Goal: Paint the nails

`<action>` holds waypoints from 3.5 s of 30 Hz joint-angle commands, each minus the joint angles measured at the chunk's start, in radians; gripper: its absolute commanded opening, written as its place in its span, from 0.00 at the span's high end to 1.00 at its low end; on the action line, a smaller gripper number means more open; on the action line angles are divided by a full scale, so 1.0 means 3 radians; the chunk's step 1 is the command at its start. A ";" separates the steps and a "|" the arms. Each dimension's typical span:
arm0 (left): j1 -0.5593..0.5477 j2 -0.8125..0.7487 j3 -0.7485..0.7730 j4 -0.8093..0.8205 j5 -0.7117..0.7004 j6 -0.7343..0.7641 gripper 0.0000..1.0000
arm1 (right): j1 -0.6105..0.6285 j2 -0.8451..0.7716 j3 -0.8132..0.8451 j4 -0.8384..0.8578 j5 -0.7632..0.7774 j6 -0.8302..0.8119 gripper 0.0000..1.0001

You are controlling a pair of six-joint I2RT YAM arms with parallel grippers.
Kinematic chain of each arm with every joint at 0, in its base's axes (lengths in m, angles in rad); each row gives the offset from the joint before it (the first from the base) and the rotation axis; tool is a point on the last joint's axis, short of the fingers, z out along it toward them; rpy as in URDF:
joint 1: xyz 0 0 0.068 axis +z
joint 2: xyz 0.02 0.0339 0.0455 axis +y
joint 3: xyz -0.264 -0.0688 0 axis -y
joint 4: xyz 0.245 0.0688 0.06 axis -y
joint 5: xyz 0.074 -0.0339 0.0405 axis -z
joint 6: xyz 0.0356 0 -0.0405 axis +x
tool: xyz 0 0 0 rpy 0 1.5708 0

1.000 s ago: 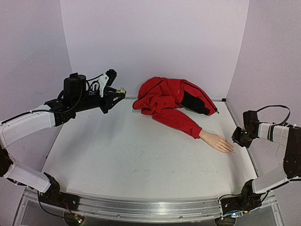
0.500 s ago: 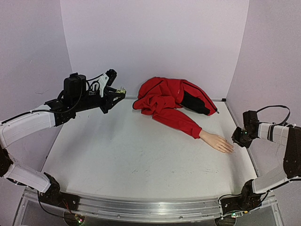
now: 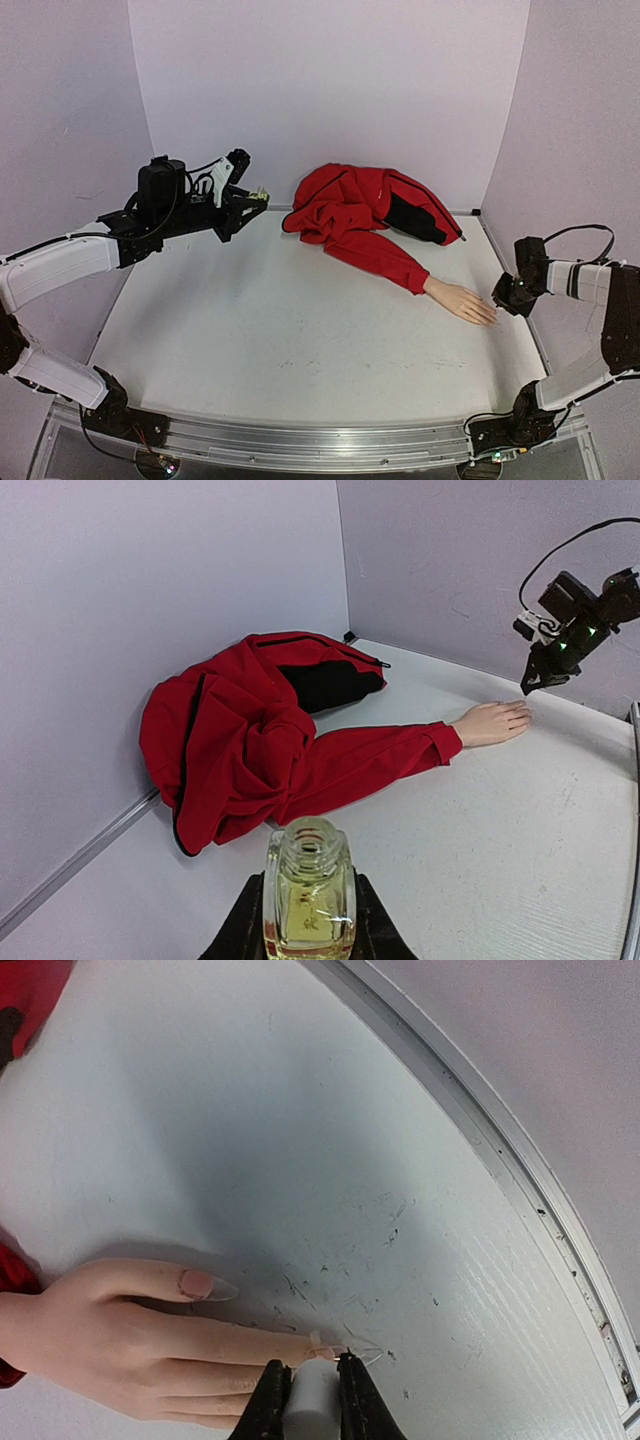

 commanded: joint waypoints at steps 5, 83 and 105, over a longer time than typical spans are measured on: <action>0.0017 -0.0054 0.0111 0.0165 0.0024 0.0036 1.00 | -0.0014 0.0093 0.0073 -0.0113 0.0266 0.0087 1.00; 0.0017 -0.0061 0.0105 0.0162 0.0022 0.0047 1.00 | -0.0014 -0.0089 0.0043 -0.0306 0.0367 0.0261 1.00; 0.0016 -0.0057 0.0128 0.0164 0.0066 0.0017 1.00 | -0.0014 0.0009 0.0030 -0.0082 0.0002 0.0041 1.00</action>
